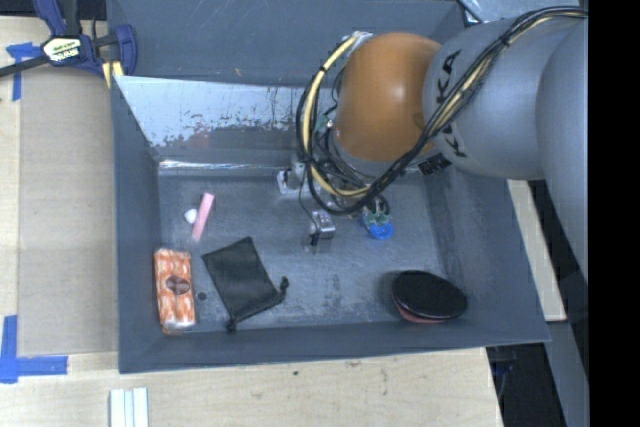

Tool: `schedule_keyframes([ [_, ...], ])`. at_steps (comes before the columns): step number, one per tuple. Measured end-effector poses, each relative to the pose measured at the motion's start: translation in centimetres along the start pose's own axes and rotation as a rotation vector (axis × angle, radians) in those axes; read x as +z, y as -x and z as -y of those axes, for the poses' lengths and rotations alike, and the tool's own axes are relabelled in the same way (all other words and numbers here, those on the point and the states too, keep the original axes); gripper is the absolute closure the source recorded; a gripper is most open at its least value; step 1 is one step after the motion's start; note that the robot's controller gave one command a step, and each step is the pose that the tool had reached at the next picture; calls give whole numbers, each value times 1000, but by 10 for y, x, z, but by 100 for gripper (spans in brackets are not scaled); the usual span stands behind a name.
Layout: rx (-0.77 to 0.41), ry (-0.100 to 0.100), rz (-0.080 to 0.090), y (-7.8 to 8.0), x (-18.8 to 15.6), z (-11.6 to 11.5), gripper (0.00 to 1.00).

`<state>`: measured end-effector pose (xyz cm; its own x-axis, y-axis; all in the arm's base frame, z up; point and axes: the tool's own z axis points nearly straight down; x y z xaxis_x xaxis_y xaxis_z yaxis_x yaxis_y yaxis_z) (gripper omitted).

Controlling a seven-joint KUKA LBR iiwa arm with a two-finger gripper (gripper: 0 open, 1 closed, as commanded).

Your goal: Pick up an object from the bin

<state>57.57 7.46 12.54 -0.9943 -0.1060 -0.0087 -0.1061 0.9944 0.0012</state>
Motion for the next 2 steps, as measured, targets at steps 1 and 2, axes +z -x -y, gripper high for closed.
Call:
schedule_keyframes([
  [1,-42,-6,20,43,-40,28,0],
  [2,91,0,8,38,46,53,0],
])
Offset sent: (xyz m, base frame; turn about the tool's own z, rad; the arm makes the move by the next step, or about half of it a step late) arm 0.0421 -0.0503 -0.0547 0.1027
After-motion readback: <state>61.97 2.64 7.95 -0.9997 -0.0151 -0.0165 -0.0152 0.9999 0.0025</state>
